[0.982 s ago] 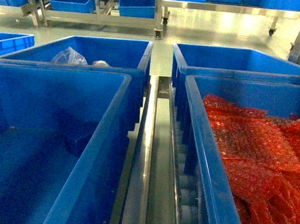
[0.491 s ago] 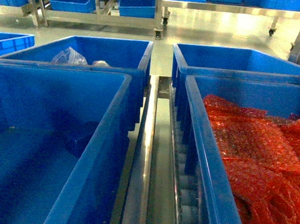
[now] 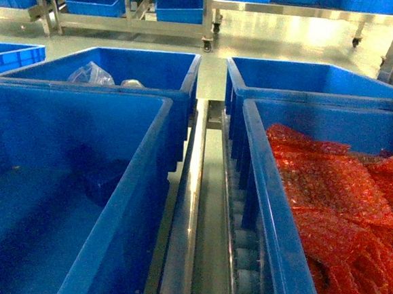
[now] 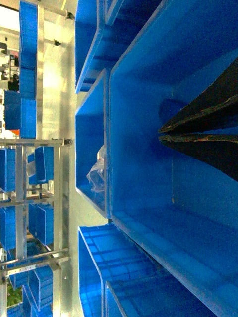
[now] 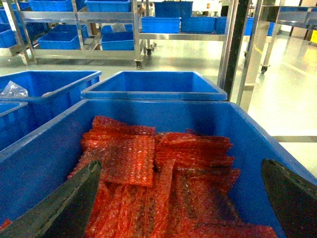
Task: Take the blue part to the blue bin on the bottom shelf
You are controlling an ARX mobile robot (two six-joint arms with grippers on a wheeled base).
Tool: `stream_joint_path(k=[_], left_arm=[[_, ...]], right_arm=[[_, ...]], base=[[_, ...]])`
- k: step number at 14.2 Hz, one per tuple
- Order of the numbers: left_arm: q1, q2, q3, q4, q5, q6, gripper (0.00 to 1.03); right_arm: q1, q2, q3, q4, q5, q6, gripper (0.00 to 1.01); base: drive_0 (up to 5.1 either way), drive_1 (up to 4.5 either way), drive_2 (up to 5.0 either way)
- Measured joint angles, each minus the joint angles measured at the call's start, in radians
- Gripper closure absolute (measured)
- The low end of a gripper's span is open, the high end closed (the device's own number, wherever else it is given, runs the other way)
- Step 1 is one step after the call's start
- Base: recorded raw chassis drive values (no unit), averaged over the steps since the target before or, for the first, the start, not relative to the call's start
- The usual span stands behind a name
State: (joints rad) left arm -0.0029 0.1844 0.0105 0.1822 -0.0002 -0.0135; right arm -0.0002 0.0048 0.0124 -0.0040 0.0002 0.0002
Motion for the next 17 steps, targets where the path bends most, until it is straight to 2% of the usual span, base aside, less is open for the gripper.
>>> stream_joint_path(k=[2,3,9,17], left_arm=[[0.000,-0.047,0.002,-0.061,-0.001,0.000,1.01],[0.000,-0.125,0.000,-0.178,0.003,0.000,1.01],[0.001,-0.174,0.000,-0.187,0.000,0.002,1.01],[0.001,-0.174,0.000,-0.187,0.000,0.003,0.29]], right_arm=[[0.000,0.000,0.000,0.000,0.000,0.000,0.03],[0.000,0.000,0.000,0.000,0.000,0.000,0.03],[0.000,0.000,0.000,0.000,0.000,0.000,0.03],[0.000,0.000,0.000,0.000,0.000,0.000,0.03]], base=[[0.0,0.00,0.0],[0.0,0.00,0.0],[0.0,0.00,0.0],[0.0,0.00,0.0]])
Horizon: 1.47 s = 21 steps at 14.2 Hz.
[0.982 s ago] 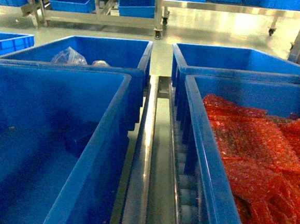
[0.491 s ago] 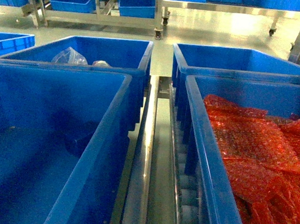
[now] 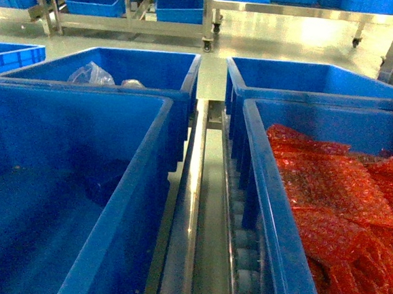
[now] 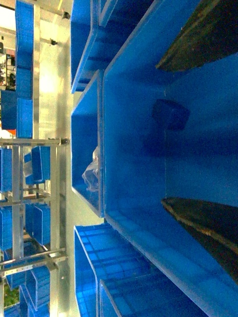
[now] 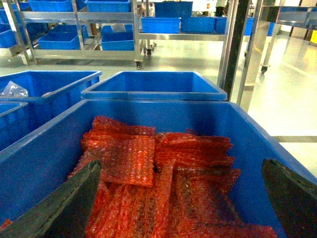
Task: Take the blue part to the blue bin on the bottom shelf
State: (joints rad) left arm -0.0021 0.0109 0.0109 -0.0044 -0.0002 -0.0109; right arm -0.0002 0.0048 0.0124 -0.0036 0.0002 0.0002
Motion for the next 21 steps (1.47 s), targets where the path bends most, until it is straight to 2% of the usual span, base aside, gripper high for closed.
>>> stream_joint_path(k=[2,21], left_arm=[[0.000,0.000,0.000,0.000,0.000,0.001,0.03],[0.000,0.000,0.000,0.000,0.000,0.000,0.05]], right_arm=[[0.000,0.000,0.000,0.000,0.000,0.000,0.03],[0.000,0.000,0.000,0.000,0.000,0.000,0.03]], base=[[0.0,0.00,0.0],[0.0,0.00,0.0]])
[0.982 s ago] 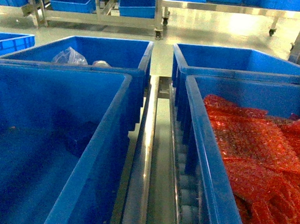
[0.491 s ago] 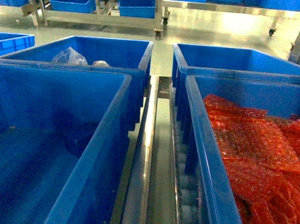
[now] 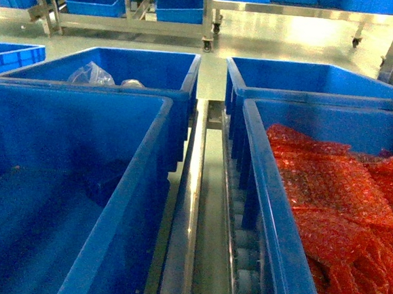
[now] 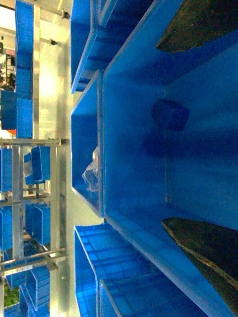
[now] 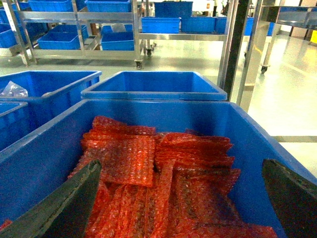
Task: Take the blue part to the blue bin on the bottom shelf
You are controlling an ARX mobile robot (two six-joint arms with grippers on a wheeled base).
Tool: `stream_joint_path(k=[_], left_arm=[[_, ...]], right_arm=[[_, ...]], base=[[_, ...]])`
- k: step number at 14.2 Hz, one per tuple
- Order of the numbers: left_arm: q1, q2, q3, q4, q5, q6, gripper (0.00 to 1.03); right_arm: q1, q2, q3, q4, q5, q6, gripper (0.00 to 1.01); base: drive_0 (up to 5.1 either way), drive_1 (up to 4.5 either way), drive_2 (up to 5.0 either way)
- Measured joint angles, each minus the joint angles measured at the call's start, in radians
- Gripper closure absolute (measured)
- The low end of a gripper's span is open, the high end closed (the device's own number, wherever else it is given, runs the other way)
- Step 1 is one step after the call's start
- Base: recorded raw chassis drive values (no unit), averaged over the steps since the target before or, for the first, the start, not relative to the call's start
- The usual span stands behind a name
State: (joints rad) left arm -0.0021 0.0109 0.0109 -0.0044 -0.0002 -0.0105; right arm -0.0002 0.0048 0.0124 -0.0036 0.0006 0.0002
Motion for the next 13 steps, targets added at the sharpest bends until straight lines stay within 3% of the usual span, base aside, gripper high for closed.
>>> stream_joint_path(k=[13], left_arm=[[0.000,0.000,0.000,0.000,0.000,0.000,0.05]], right_arm=[[0.000,0.000,0.000,0.000,0.000,0.000,0.03]], base=[[0.0,0.00,0.0]])
